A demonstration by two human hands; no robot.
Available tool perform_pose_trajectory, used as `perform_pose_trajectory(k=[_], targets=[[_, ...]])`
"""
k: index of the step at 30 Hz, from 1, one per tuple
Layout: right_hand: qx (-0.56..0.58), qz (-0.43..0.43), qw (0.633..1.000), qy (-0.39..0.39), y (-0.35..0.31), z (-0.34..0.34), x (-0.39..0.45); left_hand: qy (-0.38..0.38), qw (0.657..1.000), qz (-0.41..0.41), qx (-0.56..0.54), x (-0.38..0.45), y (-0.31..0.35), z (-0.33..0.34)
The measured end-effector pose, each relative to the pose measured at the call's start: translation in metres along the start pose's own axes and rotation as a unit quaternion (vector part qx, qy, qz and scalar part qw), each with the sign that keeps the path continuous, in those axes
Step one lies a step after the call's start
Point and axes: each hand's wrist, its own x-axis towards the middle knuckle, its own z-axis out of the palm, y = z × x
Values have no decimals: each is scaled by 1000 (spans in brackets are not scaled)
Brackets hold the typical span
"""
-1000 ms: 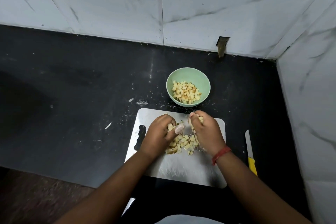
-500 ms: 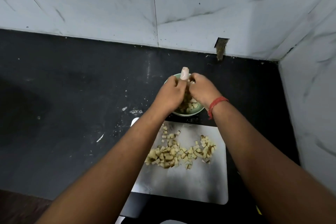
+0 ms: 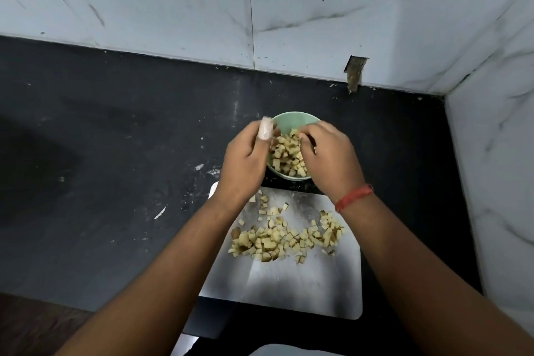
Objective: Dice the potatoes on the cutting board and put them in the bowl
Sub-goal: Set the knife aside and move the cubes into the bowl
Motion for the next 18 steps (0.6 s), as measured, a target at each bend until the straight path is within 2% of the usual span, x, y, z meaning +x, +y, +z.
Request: perform_pose_trajectory(k=[3, 6, 11, 18], targets=[[35, -54, 997, 30, -1, -9, -45, -8, 994, 64, 83, -36, -23, -13], [29, -83, 996, 12, 12, -3, -94, -53, 979, 95, 170, -71, -56, -21], [-3, -66, 997, -40, 41, 18, -131, -134, 941, 100, 294, -93, -93, -20], [-100, -15, 990, -99, 47, 36, -141, -198, 888, 78, 407, -104, -94, -13]])
